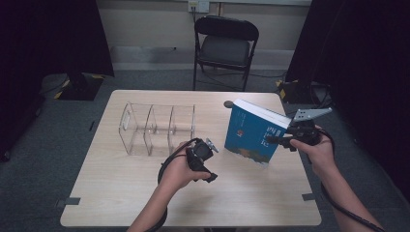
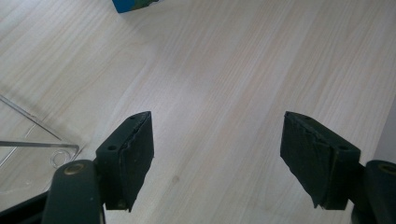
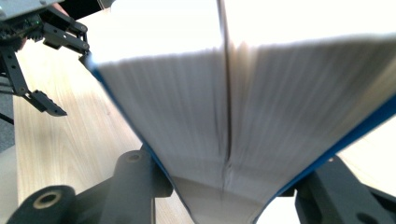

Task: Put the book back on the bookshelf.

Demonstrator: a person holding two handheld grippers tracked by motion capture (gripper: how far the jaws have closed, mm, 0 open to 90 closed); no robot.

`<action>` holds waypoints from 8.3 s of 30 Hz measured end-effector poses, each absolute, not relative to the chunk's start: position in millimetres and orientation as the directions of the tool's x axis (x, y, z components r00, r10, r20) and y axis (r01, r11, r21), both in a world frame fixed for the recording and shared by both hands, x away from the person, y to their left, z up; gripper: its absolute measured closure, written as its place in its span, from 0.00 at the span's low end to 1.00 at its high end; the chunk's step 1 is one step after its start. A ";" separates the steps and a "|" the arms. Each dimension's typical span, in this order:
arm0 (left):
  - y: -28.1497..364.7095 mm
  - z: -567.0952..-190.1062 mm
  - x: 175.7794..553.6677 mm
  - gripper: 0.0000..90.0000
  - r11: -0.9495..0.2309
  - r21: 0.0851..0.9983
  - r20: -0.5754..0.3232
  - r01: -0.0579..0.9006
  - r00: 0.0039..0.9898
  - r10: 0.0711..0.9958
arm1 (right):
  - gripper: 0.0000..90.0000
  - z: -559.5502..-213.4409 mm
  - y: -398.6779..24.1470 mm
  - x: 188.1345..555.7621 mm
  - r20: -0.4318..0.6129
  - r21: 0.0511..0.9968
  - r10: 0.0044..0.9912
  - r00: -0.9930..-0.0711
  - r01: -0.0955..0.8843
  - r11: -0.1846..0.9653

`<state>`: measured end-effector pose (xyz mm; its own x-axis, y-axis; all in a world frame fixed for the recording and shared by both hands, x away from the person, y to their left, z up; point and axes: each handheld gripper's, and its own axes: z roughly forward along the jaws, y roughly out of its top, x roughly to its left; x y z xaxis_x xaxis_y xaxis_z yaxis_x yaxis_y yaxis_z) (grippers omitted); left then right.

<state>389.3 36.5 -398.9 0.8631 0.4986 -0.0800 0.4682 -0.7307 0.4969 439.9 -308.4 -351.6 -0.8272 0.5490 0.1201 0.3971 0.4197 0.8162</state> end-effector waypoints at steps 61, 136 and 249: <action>66.2 -425.2 378.6 0.30 -0.696 0.519 -0.142 0.496 0.853 0.502 | 0.58 -300.1 -241.6 479.5 -0.042 0.320 0.468 -0.883 0.432 0.844; 80.6 -428.1 383.8 0.22 -0.657 0.525 -0.219 0.542 0.831 0.511 | 0.58 -297.9 -200.7 380.0 -0.040 0.453 0.188 -0.981 0.150 0.879; -1.3 -275.8 386.2 0.61 -0.848 0.465 -0.069 0.253 0.966 0.250 | 0.38 -343.3 -255.0 385.9 0.056 0.608 0.345 -0.937 0.306 0.733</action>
